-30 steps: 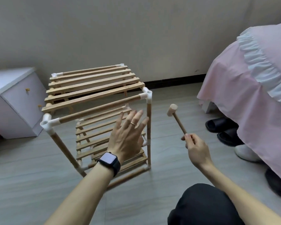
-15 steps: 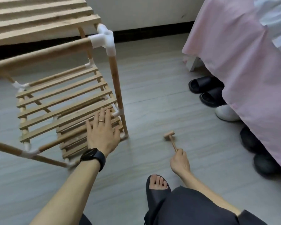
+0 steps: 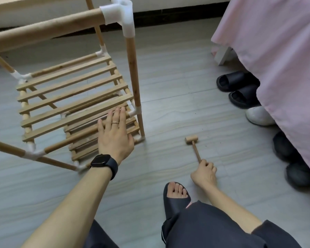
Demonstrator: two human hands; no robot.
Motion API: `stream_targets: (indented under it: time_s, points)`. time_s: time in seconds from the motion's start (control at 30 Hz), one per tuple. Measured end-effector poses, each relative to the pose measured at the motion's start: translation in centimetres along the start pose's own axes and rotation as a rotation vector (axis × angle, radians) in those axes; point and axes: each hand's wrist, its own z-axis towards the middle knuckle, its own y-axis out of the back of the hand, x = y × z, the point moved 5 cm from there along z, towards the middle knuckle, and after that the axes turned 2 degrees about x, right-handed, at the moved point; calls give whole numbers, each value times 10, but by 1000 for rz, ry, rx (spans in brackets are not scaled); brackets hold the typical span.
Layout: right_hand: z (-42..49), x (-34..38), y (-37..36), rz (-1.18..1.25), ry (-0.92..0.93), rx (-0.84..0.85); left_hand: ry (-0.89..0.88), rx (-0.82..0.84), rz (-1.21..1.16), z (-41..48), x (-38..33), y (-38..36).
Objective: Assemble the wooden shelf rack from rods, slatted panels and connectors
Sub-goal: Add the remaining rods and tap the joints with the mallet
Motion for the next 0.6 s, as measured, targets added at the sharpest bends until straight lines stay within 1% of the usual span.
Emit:
stream_targets:
  time_s: [0.1,0.17,0.23,0.3,0.33,0.4,0.43,0.5,0.57,0.6]
  points:
    - [-14,20,25,57,62,-29,-10,97,-16,0,-1,11]
    - [-24,47,56,160,151,-69,-20,175,-71,0,-2,31]
    - [-39,85,99,304,270,-131,-58,177,-73,0,0,68]
    - [-57,133,153,462,401,-202,-140,107,-6,-1,0,118]
    - [-70,158,182,548,467,-229,-189,47,25,-4,2,147]
    - [-99,208,240,710,586,-262,-289,-134,50,-13,8,208]
    - [-113,232,267,781,639,-254,-345,-255,38,-21,14,238]
    - [-145,278,314,888,743,-174,-406,-493,-22,-36,32,290]
    - [-171,319,348,878,823,-96,-342,-724,-58,-50,59,326]
    - [-179,335,357,831,830,-55,-251,-824,-46,-54,74,337]
